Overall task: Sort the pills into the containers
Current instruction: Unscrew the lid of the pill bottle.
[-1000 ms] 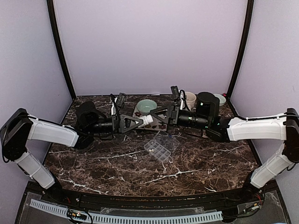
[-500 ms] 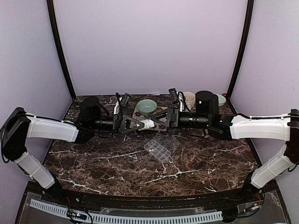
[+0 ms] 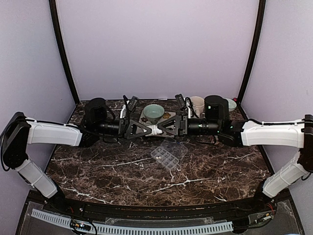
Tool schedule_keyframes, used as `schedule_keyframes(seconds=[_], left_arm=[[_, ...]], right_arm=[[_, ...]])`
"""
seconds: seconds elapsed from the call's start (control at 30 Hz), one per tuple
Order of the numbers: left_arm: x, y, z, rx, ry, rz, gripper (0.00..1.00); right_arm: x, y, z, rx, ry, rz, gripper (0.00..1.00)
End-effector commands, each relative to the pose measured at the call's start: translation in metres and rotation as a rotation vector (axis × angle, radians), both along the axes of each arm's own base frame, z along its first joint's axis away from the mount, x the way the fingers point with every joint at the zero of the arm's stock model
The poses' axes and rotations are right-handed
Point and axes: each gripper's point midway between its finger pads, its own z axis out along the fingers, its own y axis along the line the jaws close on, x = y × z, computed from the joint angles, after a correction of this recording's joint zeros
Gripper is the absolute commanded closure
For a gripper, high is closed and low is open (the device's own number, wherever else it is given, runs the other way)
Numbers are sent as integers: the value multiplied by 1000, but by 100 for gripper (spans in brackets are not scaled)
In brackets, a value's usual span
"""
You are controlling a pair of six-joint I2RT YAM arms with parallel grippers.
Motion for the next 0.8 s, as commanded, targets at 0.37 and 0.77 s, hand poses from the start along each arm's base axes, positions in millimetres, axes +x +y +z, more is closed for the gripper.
schedule_keyframes(seconds=[0.37,0.77], left_arm=[[-2,0,24,-41,-68,-48,87],[-4,0,27,-41,-64,-73,87]], right_arm=[[-12,5,22,68,-2,77,60],[-17,11,21,61,7,133,77]])
